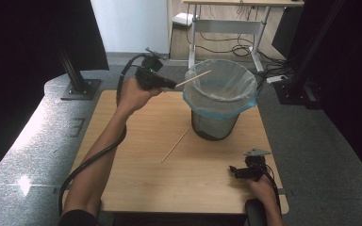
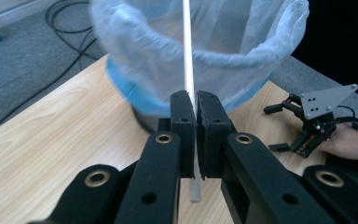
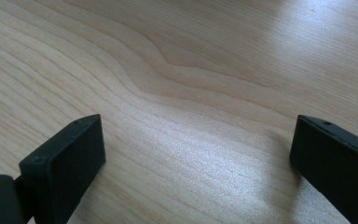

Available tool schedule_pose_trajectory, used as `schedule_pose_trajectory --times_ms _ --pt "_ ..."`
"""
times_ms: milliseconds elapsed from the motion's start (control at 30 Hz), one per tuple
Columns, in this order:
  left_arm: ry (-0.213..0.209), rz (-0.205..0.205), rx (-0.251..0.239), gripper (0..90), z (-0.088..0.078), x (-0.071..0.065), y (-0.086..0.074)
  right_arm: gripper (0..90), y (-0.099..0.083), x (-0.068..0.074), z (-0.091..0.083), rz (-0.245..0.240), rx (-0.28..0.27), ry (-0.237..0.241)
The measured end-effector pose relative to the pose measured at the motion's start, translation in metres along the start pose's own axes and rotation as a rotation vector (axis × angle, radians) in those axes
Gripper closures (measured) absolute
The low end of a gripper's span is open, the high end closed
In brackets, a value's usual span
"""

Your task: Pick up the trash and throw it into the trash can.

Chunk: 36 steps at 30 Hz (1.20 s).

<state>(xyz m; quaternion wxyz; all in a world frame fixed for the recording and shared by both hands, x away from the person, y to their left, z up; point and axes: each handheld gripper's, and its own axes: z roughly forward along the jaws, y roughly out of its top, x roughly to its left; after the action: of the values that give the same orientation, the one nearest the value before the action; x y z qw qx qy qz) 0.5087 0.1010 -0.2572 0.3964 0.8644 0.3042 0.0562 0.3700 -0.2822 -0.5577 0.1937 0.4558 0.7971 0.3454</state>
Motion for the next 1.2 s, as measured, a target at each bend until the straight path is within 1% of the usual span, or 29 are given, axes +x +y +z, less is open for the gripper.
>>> schedule_pose_trajectory --times_ms 100,200,367,400,433,467,500,567,633,667,733,767,800,833,933,967,1033,1067,1133,1167,1200 --pt "-0.001 0.009 0.019 86.5 0.017 -0.004 0.011 2.2 0.0 0.0 0.0 -0.001 0.001 0.001" --pt "-0.006 0.009 0.024 86.5 0.031 -0.007 0.021 1.8 0.0 0.0 0.0 -0.004 0.002 0.002" --pt "0.0 0.014 0.037 86.5 0.049 -0.009 0.036 1.2 0.001 0.0 0.001 -0.005 0.003 0.005" --pt "0.005 0.014 0.039 86.5 0.052 -0.01 0.038 1.2 0.001 0.0 0.001 -0.005 0.004 0.005" --pt "0.02 0.021 0.04 86.3 0.056 -0.01 0.041 1.1 0.001 0.001 0.001 -0.006 0.004 0.006" --pt "0.025 0.023 0.04 84.7 0.057 -0.011 0.043 1.0 0.001 0.001 0.001 -0.008 0.005 0.007" --pt "0.015 0.021 0.041 84.7 0.06 -0.011 0.045 1.0 0.001 0.001 0.001 -0.008 0.005 0.007" --pt "0.036 0.035 0.036 67.0 0.061 -0.012 0.047 0.9 0.001 0.001 0.001 -0.008 0.005 0.008" --pt "0.044 0.056 0.025 56.2 0.06 -0.014 0.046 0.9 0.001 0.001 0.001 -0.008 0.005 0.009" --pt "0.056 0.064 0.022 50.0 0.058 -0.014 0.046 0.9 0.001 0.001 0.001 -0.008 0.006 0.01" --pt "0.076 0.082 0.007 41.3 0.053 -0.014 0.042 0.8 0.001 0.001 0.001 -0.009 0.006 0.011" --pt "0.073 0.083 -0.006 37.3 0.05 -0.014 0.04 0.8 0.001 0.001 0.001 -0.01 0.006 0.011" --pt "0.07 0.082 -0.02 30.7 0.046 -0.013 0.036 0.8 0.001 0.001 0.001 -0.011 0.005 0.011" --pt "0.071 0.082 -0.026 30.7 0.043 -0.013 0.034 0.8 0.001 0.001 0.001 -0.01 0.005 0.011" --pt "0.071 0.081 -0.051 23.0 0.035 -0.013 0.02 0.8 0.001 0.001 0.001 -0.011 0.005 0.01" --pt "0.075 0.08 -0.061 20.0 0.032 -0.013 0.013 0.7 0.001 0.001 0.001 -0.011 0.005 0.01" --pt "0.074 0.082 -0.069 18.0 0.028 -0.011 0.002 0.7 0.001 0.001 0.001 -0.01 0.005 0.01" --pt "0.07 0.075 -0.078 17.4 0.027 -0.011 -0.004 0.8 0.001 0.001 0.001 -0.01 0.006 0.01" --pt "0.058 0.073 -0.097 17.0 0.023 -0.009 -0.02 0.7 0.001 0.001 0.001 -0.011 0.005 0.009" --pt "0.061 0.073 -0.099 16.9 0.022 -0.009 -0.025 0.8 0.001 0.001 0.001 -0.01 0.005 0.009" --pt "0.069 0.074 -0.099 16.6 0.022 -0.008 -0.034 0.7 0.001 0.001 0.001 -0.01 0.005 0.009"
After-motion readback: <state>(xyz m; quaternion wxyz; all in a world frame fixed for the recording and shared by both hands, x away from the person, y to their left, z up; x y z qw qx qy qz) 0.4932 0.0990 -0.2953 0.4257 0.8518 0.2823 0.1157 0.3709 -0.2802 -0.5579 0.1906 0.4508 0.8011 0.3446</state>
